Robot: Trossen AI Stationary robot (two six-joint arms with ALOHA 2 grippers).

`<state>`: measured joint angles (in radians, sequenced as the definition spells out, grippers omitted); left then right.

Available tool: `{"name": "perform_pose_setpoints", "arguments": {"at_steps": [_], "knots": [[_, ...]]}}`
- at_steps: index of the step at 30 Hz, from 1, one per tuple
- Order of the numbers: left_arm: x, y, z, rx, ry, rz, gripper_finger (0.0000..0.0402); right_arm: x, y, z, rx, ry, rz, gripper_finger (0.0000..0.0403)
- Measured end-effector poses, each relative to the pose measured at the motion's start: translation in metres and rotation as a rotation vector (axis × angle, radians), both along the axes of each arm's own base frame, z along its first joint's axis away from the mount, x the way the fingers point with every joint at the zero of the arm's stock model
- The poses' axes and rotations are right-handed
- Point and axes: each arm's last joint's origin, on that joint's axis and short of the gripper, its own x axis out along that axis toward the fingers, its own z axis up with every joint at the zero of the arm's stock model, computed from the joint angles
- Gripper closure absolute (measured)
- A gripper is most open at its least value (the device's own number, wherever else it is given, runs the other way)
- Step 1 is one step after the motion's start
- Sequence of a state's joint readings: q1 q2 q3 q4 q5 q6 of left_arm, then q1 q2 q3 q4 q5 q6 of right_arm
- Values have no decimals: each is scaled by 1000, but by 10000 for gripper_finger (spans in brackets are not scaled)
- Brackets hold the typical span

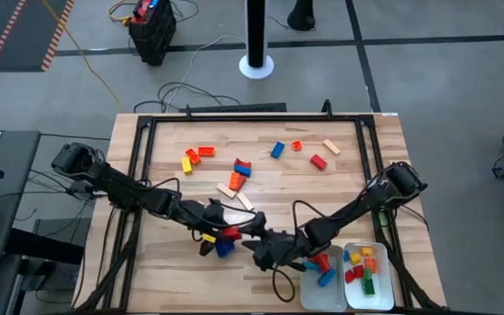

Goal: Sort blocks by size
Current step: Put the large red wooden block into the gray bin

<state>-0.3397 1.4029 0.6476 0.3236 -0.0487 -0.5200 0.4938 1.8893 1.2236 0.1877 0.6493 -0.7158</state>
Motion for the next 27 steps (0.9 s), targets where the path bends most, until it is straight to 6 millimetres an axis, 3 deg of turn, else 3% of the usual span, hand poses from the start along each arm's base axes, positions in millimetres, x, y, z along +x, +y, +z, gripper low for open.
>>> {"name": "perform_pose_setpoints", "arguments": {"at_steps": [18,23,27], "knots": [[4,-2,13,4,-149,-23,264,18,-22,10,106,-76,118,116],[5,-2,16,14,-188,-50,264,20,-26,11,119,-79,134,141],[5,-3,17,24,-197,-54,264,20,-26,10,118,-73,137,189]]}}
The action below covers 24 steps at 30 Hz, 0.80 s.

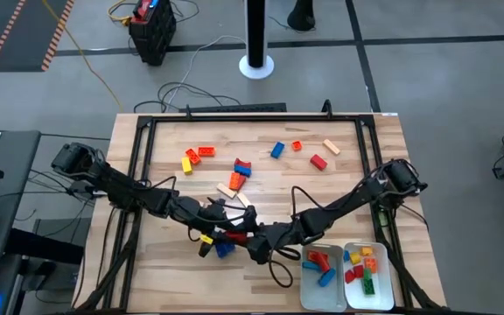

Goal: Sort blocks by size
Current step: Put the large red wooden block into the gray bin

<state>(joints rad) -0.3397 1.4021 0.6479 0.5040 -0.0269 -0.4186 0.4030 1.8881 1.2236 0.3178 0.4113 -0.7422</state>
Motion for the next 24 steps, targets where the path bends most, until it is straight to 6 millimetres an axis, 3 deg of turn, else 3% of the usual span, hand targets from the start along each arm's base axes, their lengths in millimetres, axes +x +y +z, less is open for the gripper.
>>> {"name": "perform_pose_setpoints", "arguments": {"at_steps": [4,8,15,20,24], "knots": [[0,0,1,-14,-1,-10,263,0,1,-1,-16,10,28,244],[0,0,1,-35,-2,0,253,0,1,0,3,7,32,244],[1,6,1,-12,0,52,196,-6,3,-6,31,85,-4,244],[0,14,2,14,22,75,167,-33,13,2,46,224,-65,244],[0,14,-1,55,39,68,161,-69,19,25,227,329,-161,244]]}}
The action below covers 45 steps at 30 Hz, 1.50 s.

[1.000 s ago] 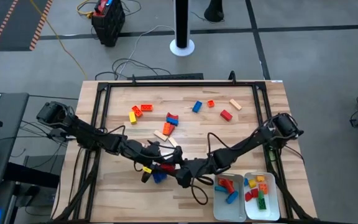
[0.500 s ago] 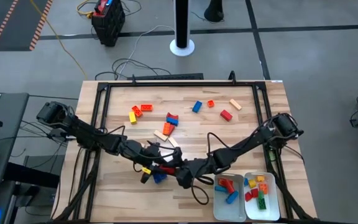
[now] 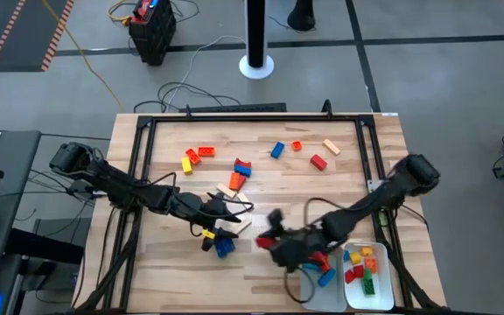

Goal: Sort blocks by size
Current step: Put the large red wooden block into the gray bin, then put the large light brown wooden block into the gray bin

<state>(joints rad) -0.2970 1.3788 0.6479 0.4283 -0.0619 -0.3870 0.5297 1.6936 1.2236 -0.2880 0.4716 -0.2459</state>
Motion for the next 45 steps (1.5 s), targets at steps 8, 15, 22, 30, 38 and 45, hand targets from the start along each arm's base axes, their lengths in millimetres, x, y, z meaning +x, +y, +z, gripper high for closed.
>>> {"name": "perform_pose_setpoints", "arguments": {"at_steps": [8,15,22,30,38,45], "knots": [[-2,2,-6,63,50,28,162,-69,-5,41,494,202,-325,236],[-3,2,-10,77,91,26,162,-101,6,14,529,406,-601,231],[-4,1,-10,78,94,22,162,-100,21,-8,580,488,-657,226],[-4,2,-12,84,113,22,162,-92,21,-19,610,535,-726,198],[-7,4,-16,108,166,41,162,-101,10,4,656,500,-713,176],[-7,18,-18,150,210,150,162,-100,-8,21,490,218,-681,184]]}}
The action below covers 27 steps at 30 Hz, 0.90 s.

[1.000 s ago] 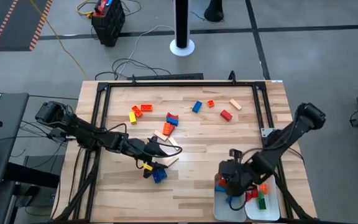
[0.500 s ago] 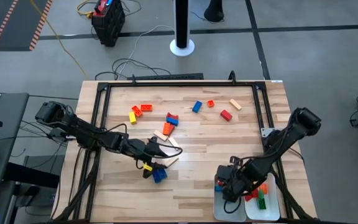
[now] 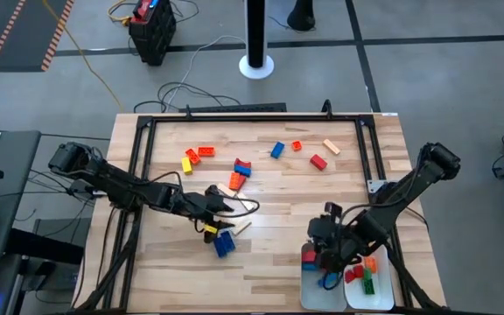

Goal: Sort blocks by size
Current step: Put the large light brown wooden block into the gray bin

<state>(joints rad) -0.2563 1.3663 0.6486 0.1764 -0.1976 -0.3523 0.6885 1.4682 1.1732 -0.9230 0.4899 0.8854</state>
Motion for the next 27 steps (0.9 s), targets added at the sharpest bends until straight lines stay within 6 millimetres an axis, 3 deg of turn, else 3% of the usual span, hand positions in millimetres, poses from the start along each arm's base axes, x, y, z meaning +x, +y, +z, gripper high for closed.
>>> {"name": "perform_pose_setpoints", "arguments": {"at_steps": [5,15,21,27], "knots": [[-4,19,-10,92,121,116,162,16,-17,-5,-138,-21,-20,188],[-16,40,-25,119,337,201,162,36,-52,-38,-177,-8,-13,189],[-15,53,-24,353,357,163,162,55,-53,-36,-196,-187,67,189],[-14,81,-27,318,385,93,169,63,-49,-29,-217,-285,130,189]]}}
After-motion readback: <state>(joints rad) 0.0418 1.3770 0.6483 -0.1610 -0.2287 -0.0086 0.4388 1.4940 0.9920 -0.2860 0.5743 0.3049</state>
